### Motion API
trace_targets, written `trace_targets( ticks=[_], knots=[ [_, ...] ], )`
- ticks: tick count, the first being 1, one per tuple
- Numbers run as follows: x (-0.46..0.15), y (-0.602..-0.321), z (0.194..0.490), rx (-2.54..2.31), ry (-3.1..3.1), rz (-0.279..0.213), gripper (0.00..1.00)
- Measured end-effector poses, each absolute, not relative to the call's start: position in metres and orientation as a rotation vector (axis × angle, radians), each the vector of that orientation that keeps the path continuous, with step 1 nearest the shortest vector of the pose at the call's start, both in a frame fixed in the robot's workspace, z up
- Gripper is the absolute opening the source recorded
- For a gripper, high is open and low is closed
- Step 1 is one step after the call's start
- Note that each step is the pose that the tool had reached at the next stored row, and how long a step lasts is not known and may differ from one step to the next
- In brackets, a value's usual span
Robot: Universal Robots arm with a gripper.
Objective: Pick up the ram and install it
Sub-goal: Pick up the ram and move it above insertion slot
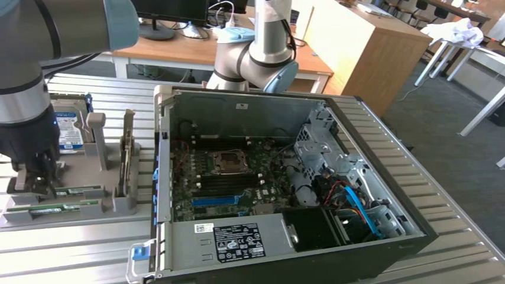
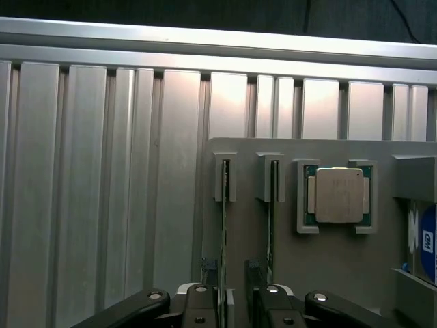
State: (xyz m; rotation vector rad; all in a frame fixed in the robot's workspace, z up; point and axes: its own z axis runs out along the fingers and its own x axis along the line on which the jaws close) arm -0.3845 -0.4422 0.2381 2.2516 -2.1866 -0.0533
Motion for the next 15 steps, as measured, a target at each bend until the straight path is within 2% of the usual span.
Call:
trace_targets(
  ticks=[15],
  knots=[
    [-0.384, -0.442, 0.225, 2.252, -2.187, -0.053, 0.30]
  ],
)
